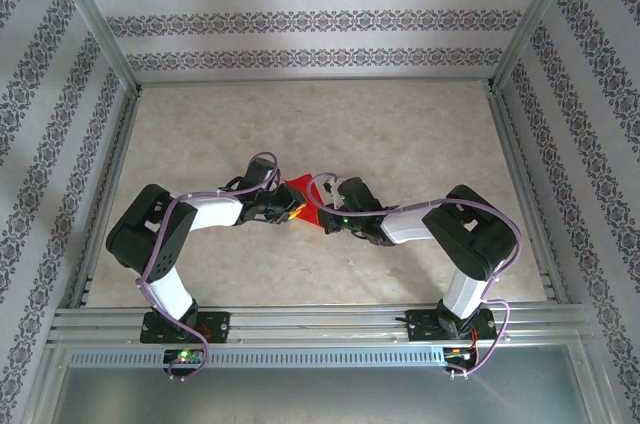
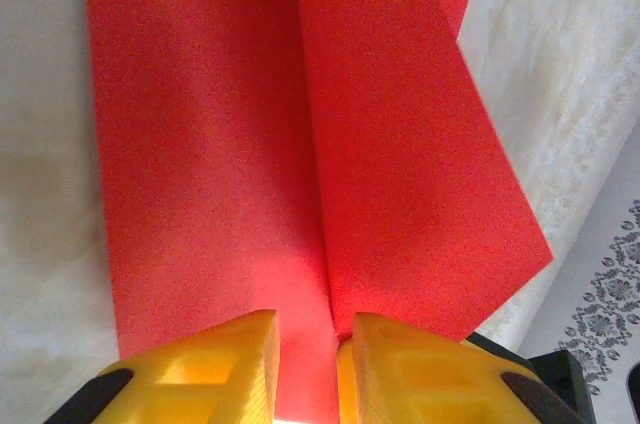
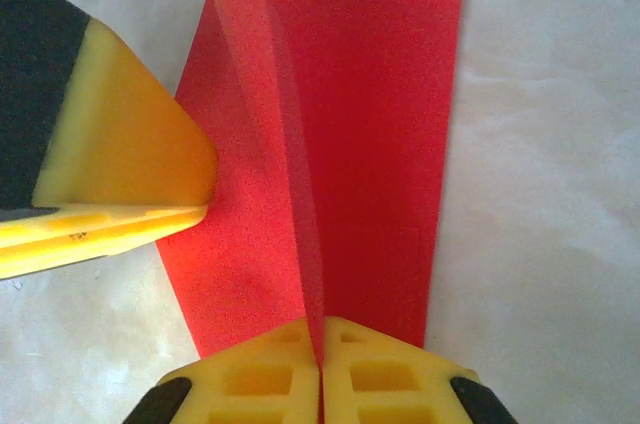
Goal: Fold a paper plane with a square sheet of paper (pick it up from the middle)
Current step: Fourth fold the wing at the center of the table.
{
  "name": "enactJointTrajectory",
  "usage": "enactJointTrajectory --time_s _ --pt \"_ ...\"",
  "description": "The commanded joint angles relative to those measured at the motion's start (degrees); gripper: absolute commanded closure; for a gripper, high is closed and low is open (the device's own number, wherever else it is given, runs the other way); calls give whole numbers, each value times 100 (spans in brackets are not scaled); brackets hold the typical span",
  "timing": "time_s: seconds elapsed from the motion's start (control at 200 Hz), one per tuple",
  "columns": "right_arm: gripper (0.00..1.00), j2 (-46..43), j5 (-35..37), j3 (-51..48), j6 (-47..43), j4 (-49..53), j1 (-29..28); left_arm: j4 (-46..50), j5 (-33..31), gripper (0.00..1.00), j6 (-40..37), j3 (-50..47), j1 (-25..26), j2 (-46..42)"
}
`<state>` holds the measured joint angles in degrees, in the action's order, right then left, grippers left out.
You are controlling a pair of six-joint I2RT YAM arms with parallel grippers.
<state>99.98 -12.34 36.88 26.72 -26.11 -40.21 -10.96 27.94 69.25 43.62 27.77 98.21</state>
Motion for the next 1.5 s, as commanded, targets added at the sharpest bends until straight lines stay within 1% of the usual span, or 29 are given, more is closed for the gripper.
enactJointTrajectory --time_s 0.0,0.21,0.32,0.415,0.73,0.799,0.909,1.084,1.199,1.494 --pt "92 -37 -384 29 303 28 83 -504 188 74 70 24 67 77" --pt "90 111 -648 73 430 -20 161 -534 262 73 -7 35 88 176" --pt "89 177 -775 100 404 -17 184 -334 258 73 -110 92 94 266" --pt "87 213 -878 126 353 17 206 -347 270 73 -101 48 99 319" --pt "86 333 -1228 178 360 62 297 -90 214 73 -215 107 98 373" --pt "87 362 -1313 188 400 70 326 1 201 73 -244 129 97 376" --pt "91 417 -1474 231 439 118 364 67 172 73 -286 138 94 375" --pt "91 511 -1764 325 551 251 444 265 93 74 -412 226 94 338" --pt "89 513 -1948 363 661 264 505 303 84 76 -430 215 99 373" --pt "85 310 -2262 438 874 344 602 463 19 76 -517 216 97 406"
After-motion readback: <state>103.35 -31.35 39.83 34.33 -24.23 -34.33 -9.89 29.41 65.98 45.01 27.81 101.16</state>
